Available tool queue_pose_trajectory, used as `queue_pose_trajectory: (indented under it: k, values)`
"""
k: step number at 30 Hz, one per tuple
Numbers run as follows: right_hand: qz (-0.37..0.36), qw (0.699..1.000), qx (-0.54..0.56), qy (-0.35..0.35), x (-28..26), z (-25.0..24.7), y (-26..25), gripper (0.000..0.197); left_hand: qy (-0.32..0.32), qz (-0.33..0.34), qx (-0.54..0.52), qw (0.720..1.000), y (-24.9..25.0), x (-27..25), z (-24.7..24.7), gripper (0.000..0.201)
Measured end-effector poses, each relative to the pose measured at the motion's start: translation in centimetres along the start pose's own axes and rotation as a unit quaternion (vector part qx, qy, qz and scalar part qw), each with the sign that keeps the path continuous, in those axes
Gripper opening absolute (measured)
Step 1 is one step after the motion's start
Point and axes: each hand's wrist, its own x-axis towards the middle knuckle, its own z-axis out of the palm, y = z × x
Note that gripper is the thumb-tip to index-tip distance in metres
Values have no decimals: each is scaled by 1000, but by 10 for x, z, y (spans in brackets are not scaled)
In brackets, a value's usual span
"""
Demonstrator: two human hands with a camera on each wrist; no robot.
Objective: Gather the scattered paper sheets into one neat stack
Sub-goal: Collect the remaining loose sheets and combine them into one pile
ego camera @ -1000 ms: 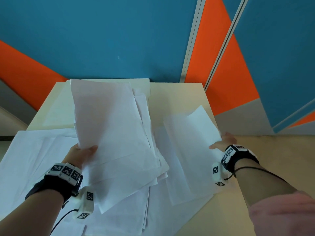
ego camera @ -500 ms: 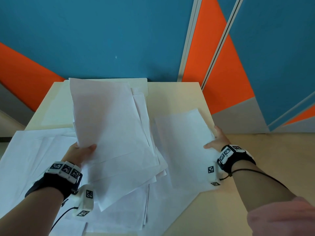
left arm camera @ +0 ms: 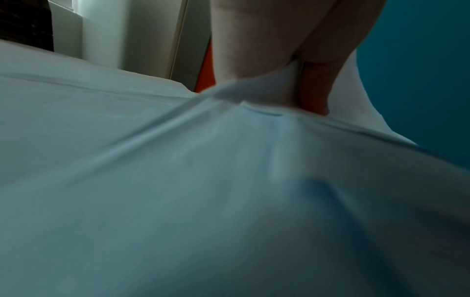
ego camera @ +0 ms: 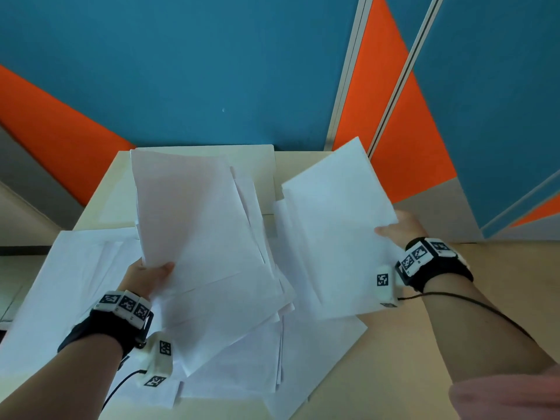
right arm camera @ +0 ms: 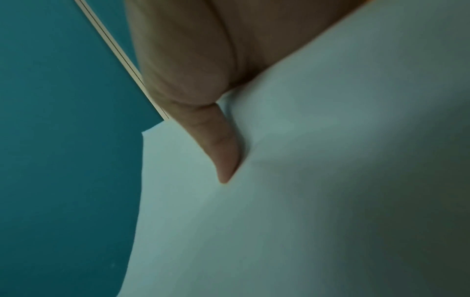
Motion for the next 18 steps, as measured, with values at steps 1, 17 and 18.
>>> queue_pose_trajectory:
  k: [1,17,18]
  values:
    - [-8,1000,20,11,-2,-6,-7,36,0,1,-3,1000,-1,-3,-3,18]
    - [-43,954,285,-80,-58,29,-79,44,-51,4,-20,999,5,-8,-31,27]
    - [-41,957,270,-93,-60,37,-82,44,-58,7,-22,998,7,-10,-32,31]
